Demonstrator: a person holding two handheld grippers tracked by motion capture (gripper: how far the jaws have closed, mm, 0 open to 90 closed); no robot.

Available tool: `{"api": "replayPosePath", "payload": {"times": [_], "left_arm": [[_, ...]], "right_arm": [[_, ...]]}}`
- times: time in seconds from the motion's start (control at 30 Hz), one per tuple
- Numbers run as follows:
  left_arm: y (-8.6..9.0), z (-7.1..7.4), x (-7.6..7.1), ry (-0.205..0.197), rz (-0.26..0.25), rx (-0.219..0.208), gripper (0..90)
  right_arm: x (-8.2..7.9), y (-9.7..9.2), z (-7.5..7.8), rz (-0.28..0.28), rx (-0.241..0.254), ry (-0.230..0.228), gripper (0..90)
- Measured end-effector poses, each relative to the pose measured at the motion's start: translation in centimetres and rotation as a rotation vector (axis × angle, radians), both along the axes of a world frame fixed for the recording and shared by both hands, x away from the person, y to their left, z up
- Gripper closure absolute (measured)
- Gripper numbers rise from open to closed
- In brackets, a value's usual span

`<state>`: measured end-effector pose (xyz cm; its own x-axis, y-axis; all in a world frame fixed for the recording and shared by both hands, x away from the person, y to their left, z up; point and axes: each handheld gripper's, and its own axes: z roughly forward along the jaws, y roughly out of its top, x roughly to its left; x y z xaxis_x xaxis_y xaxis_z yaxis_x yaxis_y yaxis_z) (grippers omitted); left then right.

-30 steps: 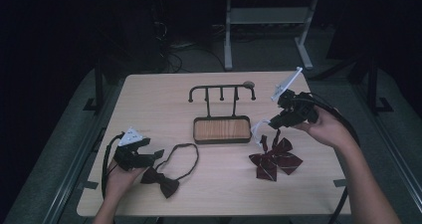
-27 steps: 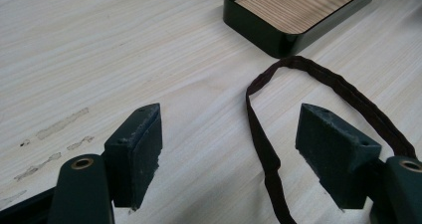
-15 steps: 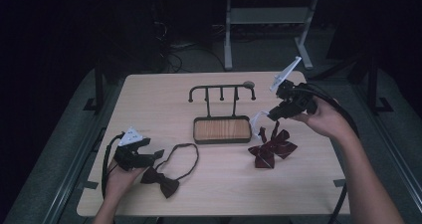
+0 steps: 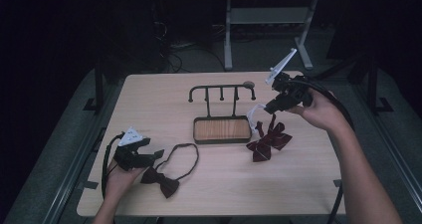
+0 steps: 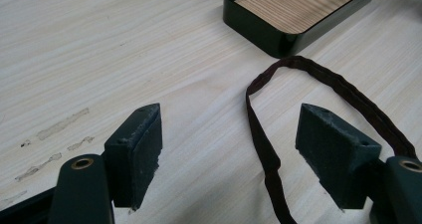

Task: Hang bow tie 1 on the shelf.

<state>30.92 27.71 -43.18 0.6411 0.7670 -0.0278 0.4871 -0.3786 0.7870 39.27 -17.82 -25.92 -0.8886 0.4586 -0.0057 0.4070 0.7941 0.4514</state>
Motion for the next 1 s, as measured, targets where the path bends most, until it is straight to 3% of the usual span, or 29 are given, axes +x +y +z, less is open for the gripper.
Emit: {"api": "replayPosePath", "payload": {"times": [0.33,1.0], "left_arm": [[-0.1,0.0,0.0,-0.005,-0.003,0.000,26.8],[-0.2,0.0,0.0,-0.007,-0.016,0.004,26.9]], "right_arm": [[0.9,0.7,0.7,0.000,-0.008,-0.012,83.7],[3.6,1.6,1.1,-0.051,-0.042,-0.002,83.5]]}}
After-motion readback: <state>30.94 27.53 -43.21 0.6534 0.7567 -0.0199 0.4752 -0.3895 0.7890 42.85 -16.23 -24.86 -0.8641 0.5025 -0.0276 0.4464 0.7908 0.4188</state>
